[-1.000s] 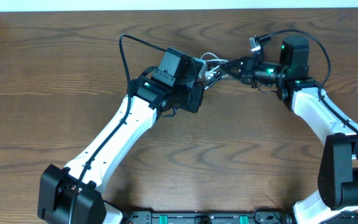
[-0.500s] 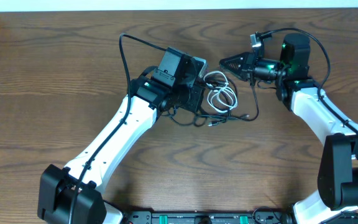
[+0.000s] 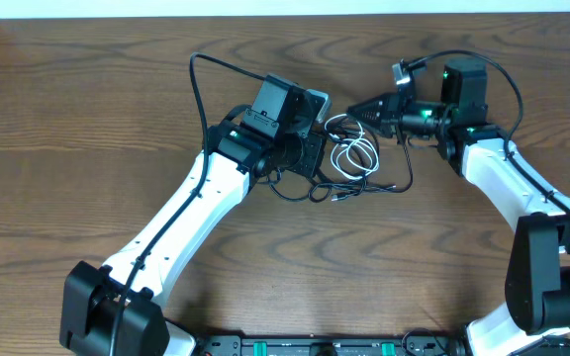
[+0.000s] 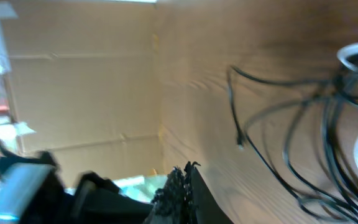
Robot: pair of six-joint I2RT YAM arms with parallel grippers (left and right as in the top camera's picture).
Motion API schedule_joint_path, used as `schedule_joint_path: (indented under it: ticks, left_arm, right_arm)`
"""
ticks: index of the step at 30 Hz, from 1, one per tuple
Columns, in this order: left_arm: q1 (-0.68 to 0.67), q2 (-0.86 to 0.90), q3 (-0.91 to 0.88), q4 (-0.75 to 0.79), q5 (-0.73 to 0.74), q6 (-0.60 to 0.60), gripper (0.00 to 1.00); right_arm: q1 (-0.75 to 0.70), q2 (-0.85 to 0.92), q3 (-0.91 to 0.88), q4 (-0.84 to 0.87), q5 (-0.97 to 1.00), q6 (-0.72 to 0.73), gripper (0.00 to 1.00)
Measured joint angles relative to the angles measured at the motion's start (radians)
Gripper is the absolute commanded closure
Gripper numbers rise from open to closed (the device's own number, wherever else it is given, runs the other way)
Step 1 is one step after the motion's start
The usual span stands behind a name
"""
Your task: Untangle cables
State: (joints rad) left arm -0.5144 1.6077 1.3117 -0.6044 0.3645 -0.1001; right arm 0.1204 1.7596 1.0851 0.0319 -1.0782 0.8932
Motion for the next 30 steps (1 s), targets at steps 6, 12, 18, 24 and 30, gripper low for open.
schedule_joint_path:
  ticks: [6,12,18,24,30]
  left_arm:
    - [0.0,0.0,0.0,-0.014,-0.009,0.0,0.92]
    - [0.0,0.001,0.0,-0.043,-0.047,0.0,0.92]
    - [0.0,0.001,0.0,-0.042,-0.057,0.0,0.92]
    - [0.0,0.001,0.0,-0.043,-0.057,0.0,0.92]
    - [0.0,0.001,0.0,-0.042,-0.057,0.001,0.92]
  right_arm:
    - [0.0,0.0,0.003,-0.298,0.061,-0.236,0.85]
    - [0.0,0.0,0.005,-0.528,0.136,-0.492,0.61]
    - [0.024,0.0,0.005,-0.662,0.266,-0.641,0.45]
    - [0.089,0.0,0.005,-0.721,0.439,-0.701,0.44]
    - [0.185,0.0,0.005,-0.719,0.638,-0.721,0.47]
